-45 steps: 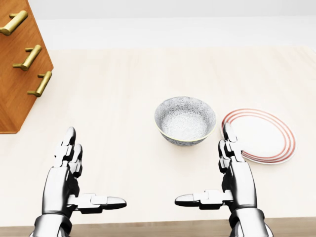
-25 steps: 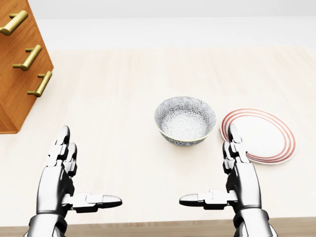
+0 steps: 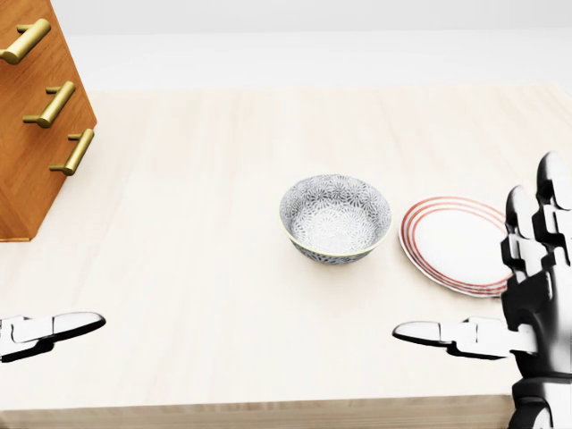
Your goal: Put the bowl on top of the cabinet.
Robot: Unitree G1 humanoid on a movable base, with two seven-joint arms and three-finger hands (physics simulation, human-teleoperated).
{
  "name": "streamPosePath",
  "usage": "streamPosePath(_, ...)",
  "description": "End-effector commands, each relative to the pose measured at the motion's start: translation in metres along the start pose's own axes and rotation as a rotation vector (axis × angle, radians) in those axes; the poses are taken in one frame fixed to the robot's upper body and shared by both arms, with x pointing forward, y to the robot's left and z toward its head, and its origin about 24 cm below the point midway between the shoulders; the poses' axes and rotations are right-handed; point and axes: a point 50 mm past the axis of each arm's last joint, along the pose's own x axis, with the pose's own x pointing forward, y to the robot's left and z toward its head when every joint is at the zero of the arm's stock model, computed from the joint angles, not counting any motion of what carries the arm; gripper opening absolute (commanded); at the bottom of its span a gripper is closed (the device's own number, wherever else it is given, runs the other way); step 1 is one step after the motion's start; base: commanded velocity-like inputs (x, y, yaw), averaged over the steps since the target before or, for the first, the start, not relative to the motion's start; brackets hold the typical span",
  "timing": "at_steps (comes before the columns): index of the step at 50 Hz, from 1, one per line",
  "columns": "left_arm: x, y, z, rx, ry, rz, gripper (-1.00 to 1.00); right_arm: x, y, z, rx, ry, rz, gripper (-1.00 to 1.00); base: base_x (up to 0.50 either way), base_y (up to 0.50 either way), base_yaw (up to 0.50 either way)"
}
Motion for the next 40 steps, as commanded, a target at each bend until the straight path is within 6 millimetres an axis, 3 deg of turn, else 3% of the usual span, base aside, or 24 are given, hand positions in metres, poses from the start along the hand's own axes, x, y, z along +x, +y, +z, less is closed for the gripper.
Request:
streamPosePath(1,-0.009,0.043,0.073,0.003,-0.303,0.127,1.00,-0.026,-0.036,0.089,-0.068,-0.371,-0.106,1.00,0.00,0.00,0.00)
streamPosePath(3,-0.011,0.049,0.083,0.004,-0.345,0.153,1.00,-0.034,-0.044,0.108,-0.081,-0.462,-0.135,1.00,0.00,0.00,0.00)
streamPosePath(9,-0.016,0.062,0.100,-0.007,-0.417,0.201,1.00,-0.044,-0.050,0.126,-0.098,-0.547,-0.156,1.00,0.00,0.00,0.00)
streamPosePath(23,-0.018,0.066,0.105,-0.011,-0.437,0.225,1.00,-0.042,-0.051,0.121,-0.097,-0.521,-0.153,1.00,0.00,0.00,0.00)
streamPosePath(40,-0.017,0.066,0.104,-0.011,-0.434,0.229,1.00,-0.041,-0.049,0.119,-0.103,-0.512,-0.139,1.00,0.43,-0.02,0.00)
